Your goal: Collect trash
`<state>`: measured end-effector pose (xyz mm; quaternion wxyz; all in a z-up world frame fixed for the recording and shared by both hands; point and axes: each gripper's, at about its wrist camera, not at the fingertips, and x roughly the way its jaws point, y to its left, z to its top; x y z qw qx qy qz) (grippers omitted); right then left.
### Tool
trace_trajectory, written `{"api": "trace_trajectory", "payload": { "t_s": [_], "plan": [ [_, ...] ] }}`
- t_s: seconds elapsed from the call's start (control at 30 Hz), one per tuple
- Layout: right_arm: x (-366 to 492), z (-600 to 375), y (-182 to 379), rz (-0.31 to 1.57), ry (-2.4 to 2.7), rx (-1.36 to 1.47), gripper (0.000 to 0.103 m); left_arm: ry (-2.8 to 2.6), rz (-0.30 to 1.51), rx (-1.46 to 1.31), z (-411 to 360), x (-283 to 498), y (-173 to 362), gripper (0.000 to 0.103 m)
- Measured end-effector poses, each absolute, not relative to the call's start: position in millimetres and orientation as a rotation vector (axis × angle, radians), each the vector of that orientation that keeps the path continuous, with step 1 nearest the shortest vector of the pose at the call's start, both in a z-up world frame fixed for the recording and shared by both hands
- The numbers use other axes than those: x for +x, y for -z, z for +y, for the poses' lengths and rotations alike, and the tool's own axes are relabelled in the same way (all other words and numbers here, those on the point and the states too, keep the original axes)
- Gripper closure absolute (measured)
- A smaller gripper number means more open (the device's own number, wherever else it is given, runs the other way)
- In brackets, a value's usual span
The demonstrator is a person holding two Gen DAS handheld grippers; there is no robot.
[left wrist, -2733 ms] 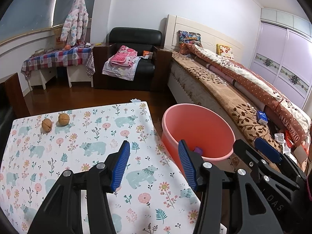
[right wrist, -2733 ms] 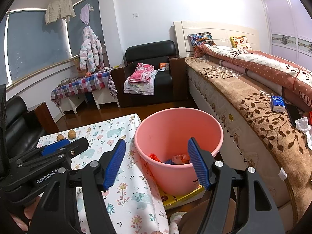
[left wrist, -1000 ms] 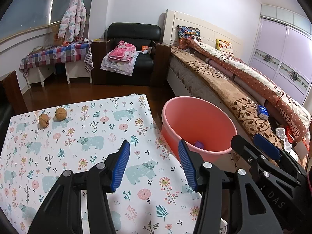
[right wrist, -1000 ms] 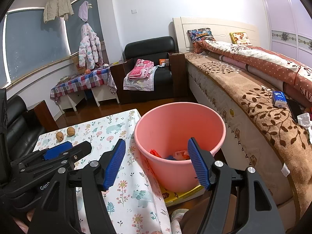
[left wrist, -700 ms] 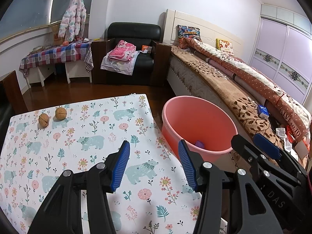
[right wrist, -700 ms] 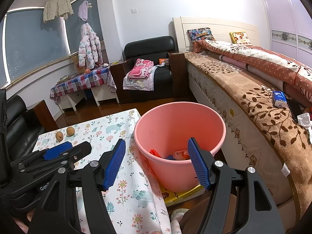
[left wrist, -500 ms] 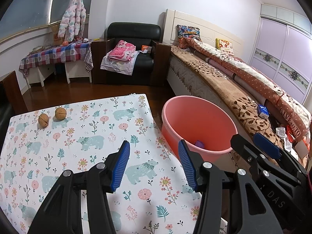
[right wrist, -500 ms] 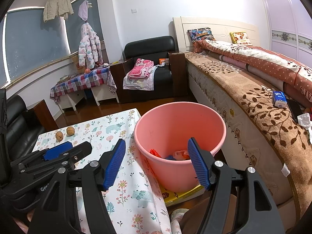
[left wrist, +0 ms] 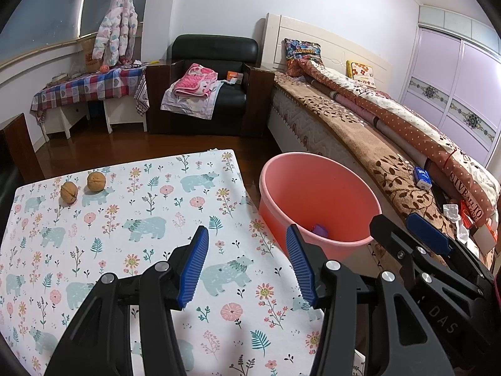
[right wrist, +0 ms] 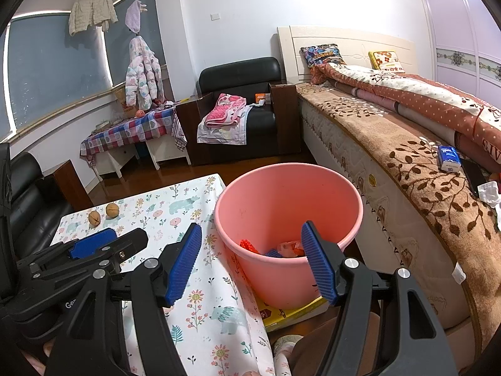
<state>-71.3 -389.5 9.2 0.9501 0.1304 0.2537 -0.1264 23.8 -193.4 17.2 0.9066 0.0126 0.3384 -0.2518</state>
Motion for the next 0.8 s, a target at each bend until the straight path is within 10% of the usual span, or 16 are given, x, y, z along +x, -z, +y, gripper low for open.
{"api": "trace_trajectory", "payload": {
  "t_s": [0.8],
  "plan": [
    [-71.6,-390.2,-7.7,0.525,0.259,0.266,0.036,0.524,0.711,0.027,-192.7,21.6,-8.5,0.052]
  ]
}}
